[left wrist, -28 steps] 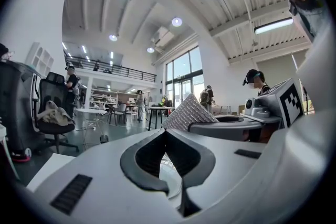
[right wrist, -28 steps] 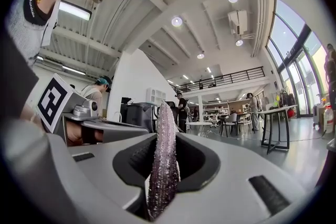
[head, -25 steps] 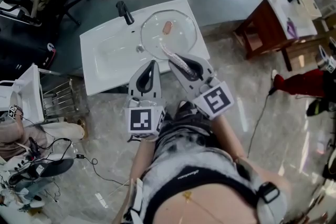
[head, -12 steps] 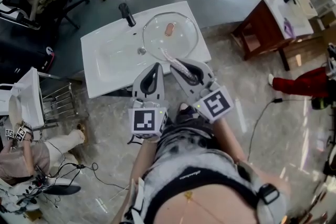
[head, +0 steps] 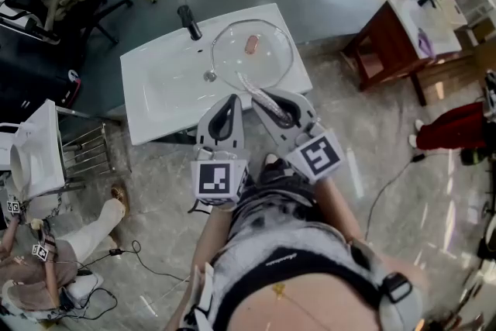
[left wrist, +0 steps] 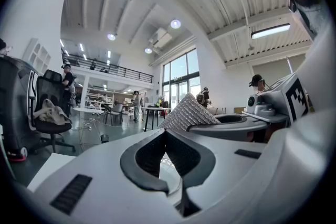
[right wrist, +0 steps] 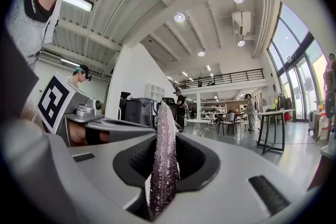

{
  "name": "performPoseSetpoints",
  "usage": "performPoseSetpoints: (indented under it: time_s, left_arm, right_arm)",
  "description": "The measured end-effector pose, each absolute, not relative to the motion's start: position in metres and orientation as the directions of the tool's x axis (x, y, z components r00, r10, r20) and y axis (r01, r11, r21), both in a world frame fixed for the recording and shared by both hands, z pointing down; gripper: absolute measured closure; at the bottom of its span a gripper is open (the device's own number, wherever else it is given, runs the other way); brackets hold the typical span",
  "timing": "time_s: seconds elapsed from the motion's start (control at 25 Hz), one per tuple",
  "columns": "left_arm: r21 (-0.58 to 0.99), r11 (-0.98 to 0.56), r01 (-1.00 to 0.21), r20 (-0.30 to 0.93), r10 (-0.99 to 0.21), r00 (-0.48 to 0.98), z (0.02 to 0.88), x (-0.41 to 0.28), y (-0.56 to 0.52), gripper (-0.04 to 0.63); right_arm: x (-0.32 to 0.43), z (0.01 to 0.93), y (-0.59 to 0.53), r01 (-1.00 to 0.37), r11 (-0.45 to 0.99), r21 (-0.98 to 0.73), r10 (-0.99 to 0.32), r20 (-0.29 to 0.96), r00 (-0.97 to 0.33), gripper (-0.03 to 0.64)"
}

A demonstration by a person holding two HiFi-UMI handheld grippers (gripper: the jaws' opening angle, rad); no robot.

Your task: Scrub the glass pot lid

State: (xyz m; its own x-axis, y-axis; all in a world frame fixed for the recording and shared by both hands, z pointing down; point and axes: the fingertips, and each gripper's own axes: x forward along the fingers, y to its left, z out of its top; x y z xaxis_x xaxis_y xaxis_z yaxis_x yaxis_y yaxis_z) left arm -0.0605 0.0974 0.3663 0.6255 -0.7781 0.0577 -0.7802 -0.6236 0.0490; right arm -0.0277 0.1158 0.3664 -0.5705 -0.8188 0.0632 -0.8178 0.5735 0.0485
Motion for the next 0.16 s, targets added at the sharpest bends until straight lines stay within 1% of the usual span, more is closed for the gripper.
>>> performPoseSetpoints:
  time_s: [0.16]
  left_arm:
    - [0.050, -0.623, -0.780, 0.063, -0.778, 0.625, 0.3680, -0.0624, 0.1001, 0.604]
  right_arm:
    - [-0.0307, 0.3679, 0.1172, -0.816, 0.577, 0.044, -0.817, 0.065, -0.574, 0.537]
